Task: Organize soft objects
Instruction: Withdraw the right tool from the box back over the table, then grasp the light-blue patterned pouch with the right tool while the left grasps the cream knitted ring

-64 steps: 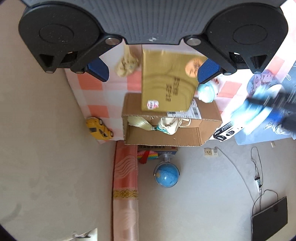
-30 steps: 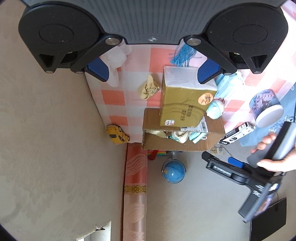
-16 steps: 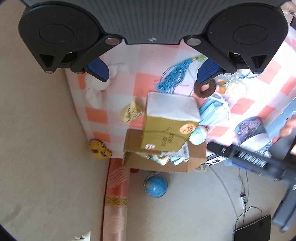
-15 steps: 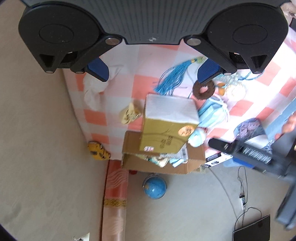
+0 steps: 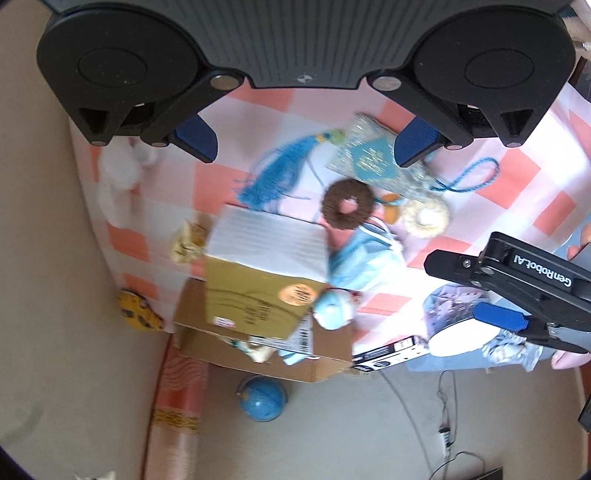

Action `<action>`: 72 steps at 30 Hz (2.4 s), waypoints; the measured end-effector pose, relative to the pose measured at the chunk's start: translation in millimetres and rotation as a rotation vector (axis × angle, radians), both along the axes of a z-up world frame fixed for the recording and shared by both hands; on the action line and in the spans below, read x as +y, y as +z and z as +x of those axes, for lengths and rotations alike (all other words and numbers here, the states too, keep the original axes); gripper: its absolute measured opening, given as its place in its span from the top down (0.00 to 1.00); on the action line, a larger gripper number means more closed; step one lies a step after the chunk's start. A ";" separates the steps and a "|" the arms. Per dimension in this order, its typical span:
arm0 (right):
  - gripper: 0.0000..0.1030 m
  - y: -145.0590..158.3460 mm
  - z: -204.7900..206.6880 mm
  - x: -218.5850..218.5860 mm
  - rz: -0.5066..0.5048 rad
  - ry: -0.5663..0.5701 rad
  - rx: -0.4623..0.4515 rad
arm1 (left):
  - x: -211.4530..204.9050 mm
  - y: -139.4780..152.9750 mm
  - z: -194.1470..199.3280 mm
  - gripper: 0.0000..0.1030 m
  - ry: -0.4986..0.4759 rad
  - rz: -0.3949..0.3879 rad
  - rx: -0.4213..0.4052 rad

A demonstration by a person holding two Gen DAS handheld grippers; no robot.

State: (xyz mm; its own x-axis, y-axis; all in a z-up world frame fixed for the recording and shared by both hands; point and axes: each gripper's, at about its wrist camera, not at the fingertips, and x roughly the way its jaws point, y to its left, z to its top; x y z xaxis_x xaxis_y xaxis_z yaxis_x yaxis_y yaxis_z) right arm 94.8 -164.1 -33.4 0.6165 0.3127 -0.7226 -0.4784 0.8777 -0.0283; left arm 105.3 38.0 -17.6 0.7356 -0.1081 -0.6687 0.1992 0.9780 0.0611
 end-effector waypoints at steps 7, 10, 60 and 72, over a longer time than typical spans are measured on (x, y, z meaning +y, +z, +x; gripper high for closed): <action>0.00 -7.5 10.8 39.3 -0.021 0.074 0.022 | 20.5 -5.1 -7.2 0.02 0.028 -0.024 -0.015; 0.00 -11.4 17.3 47.6 -0.034 0.069 0.026 | 23.5 -7.3 -9.6 0.01 0.033 -0.021 -0.013; 0.00 -32.0 4.4 -8.6 0.041 -0.019 -0.012 | -16.4 -44.4 2.2 0.56 -0.126 -0.031 0.088; 0.04 -15.7 -1.2 0.3 0.083 0.044 0.000 | -15.4 -45.2 -0.7 0.56 -0.088 -0.051 0.077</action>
